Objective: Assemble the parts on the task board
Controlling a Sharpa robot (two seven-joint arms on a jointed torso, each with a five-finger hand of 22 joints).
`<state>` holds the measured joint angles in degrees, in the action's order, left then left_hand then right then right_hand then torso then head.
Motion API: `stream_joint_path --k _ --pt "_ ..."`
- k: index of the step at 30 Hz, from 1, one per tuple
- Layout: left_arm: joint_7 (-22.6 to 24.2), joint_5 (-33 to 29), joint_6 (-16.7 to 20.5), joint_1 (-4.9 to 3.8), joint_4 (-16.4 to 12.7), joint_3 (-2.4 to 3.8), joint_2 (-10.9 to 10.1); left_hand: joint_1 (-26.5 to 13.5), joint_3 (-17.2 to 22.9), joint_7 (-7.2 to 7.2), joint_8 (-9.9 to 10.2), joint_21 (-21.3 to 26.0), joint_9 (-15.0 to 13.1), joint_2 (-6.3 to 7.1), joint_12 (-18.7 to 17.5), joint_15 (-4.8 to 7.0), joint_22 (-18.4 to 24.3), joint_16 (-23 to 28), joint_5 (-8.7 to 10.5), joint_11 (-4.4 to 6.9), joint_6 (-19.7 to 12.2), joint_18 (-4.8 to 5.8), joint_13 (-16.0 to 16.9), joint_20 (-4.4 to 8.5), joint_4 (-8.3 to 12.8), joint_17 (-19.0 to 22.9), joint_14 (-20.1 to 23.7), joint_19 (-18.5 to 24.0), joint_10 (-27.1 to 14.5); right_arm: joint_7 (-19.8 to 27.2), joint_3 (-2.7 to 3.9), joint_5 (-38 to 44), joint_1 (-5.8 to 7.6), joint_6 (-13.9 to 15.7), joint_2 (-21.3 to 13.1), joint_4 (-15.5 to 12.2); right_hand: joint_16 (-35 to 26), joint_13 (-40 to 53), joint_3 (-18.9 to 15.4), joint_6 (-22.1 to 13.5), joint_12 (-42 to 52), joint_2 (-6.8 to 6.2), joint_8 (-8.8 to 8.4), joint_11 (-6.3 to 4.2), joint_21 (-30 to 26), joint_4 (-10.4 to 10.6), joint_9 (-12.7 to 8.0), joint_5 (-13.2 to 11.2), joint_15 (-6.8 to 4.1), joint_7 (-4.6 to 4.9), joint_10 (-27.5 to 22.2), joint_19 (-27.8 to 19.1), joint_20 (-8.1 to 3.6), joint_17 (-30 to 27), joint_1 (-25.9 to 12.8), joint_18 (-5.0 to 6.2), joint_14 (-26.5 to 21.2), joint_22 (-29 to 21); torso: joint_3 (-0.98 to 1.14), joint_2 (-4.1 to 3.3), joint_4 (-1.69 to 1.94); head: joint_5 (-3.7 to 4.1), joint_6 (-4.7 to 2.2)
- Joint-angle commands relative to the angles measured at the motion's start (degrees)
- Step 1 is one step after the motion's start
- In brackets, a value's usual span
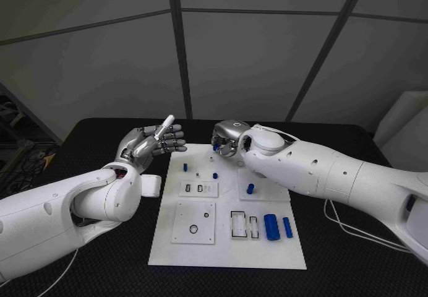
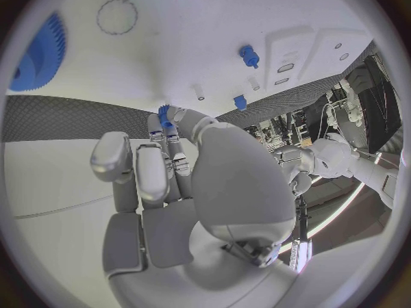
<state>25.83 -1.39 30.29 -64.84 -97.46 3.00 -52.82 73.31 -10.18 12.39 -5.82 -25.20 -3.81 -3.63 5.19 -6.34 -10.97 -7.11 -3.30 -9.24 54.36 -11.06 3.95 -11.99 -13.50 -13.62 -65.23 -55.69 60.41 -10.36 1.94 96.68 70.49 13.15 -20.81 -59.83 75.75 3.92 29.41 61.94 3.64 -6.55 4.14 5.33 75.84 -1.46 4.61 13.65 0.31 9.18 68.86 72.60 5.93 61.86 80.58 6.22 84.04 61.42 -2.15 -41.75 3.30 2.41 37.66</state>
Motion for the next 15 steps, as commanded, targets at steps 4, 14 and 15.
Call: stream_joint_path --k 4,14,15 --pt "0.0 0.5 -1.0 -0.16 0.0 0.06 0.1 0.6 -0.1 0.42 0.2 0.4 0.0 -0.16 -0.2 -0.14 0.1 0.4 -0.07 -0.36 0.0 0.69 0.0 -0.3 0.4 -0.1 0.0 0.0 -0.1 0.1 -0.11 0.3 -0.01 -1.1 0.1 0.2 0.4 -0.2 0.0 -0.9 -0.1 -0.3 -0.36 0.14 0.3 0.1 -0.1 -0.1 0.56 -0.05 -1.1 -0.3 0.18 0.1 -0.9 -0.53 1.8 0.1 -0.02 -0.04 -0.07 -0.12 0.2" --pt "-0.2 0.5 -1.0 -0.23 0.2 0.06 0.1 0.6 -0.1 0.42 0.3 0.4 0.0 -0.2 -0.3 -0.16 0.1 0.5 -0.06 -0.36 0.0 0.69 0.0 -0.31 0.4 -0.1 0.0 0.0 -0.1 0.4 -0.11 0.4 -0.01 -1.3 0.1 0.2 0.4 -0.2 0.0 -1.2 -0.1 -0.68 -0.42 0.31 0.3 0.1 -0.2 -0.2 0.72 0.04 -1.9 -0.5 0.34 0.1 -1.4 -0.51 1.8 0.1 -0.02 -0.02 -0.09 -0.13 0.34" --pt "-0.2 0.5 -1.0 -0.24 0.2 0.06 0.1 0.6 -0.1 0.42 0.3 0.4 0.0 -0.2 -0.3 -0.16 0.1 0.5 -0.06 -0.36 0.0 0.69 0.0 -0.31 0.4 -0.1 0.0 0.0 -0.1 0.4 -0.11 0.4 -0.01 -1.3 0.1 0.2 0.5 -0.2 0.0 -1.5 -0.1 -0.79 -0.48 0.38 0.3 0.1 -0.2 -0.2 0.78 0.08 -2.2 -0.5 0.39 0.1 -1.5 -0.5 1.8 0.0 -0.03 -0.03 -0.08 -0.13 0.33"
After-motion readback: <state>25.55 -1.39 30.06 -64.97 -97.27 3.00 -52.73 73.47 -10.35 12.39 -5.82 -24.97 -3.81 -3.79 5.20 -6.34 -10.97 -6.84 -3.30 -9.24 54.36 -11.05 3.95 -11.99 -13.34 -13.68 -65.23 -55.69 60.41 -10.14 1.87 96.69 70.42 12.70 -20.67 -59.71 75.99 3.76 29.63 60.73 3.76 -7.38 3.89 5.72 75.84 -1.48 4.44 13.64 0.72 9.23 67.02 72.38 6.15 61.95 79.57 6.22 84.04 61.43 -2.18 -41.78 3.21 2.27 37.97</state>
